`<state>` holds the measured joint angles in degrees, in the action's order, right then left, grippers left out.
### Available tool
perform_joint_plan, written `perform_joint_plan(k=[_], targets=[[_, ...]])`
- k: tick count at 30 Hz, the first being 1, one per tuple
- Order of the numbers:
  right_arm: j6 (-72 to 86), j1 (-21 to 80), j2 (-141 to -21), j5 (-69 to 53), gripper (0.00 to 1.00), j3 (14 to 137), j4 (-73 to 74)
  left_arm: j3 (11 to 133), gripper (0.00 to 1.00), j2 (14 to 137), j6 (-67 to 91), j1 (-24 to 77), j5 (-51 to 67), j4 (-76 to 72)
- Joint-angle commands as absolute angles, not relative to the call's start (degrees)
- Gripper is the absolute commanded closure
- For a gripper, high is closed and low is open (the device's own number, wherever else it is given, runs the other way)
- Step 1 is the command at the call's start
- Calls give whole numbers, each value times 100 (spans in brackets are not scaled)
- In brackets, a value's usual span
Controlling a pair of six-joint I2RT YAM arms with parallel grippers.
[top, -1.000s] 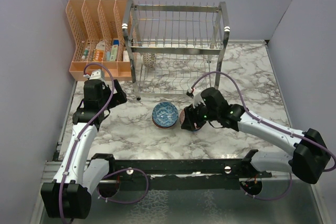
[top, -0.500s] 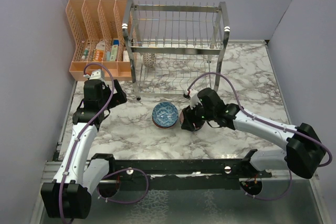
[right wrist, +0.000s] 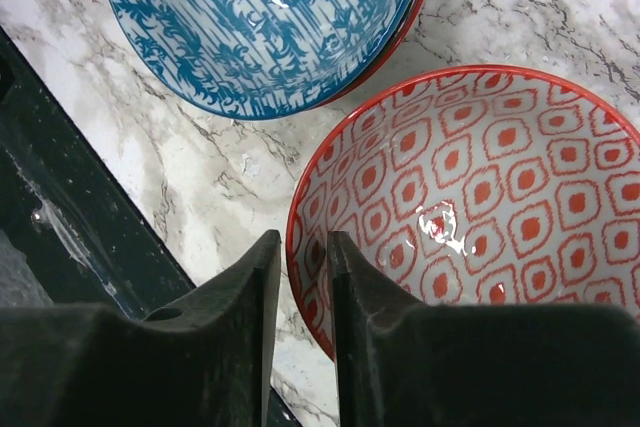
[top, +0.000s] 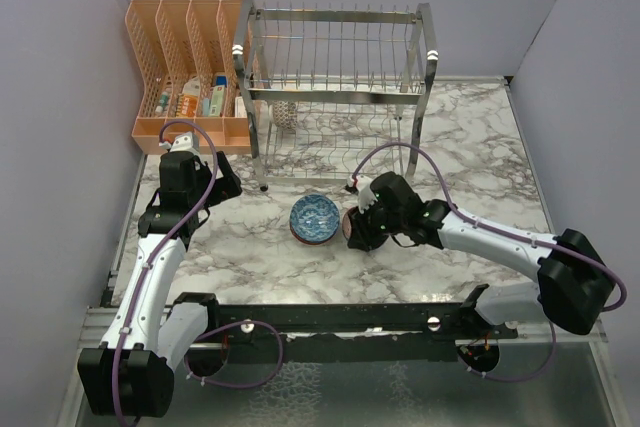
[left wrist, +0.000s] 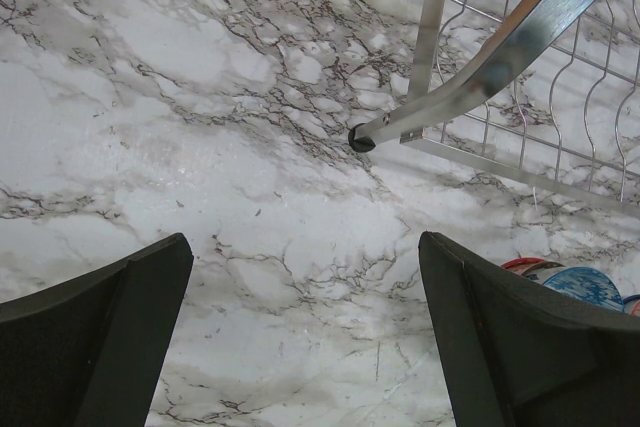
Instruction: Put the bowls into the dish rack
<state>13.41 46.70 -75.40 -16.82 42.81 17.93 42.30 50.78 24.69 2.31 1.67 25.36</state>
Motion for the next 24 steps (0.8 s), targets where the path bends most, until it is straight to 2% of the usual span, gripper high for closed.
perform_joint_plan(k=[1, 3, 8, 24], targets=[[1397, 4711, -7386, -1397, 78, 4334, 1739, 4263, 1, 5027, 2435, 202, 246, 2451], [1409, 4710, -7364, -1361, 82, 4376, 1784, 4265, 1, 5027, 2442, 196, 246, 2457], [1474, 4711, -7355, -1174, 99, 4405, 1906, 4254, 1, 4993, 2442, 201, 246, 2461], [1759, 4714, -6859, -1130, 99, 4957, 1781, 4247, 1, 4924, 2437, 195, 226, 2485]])
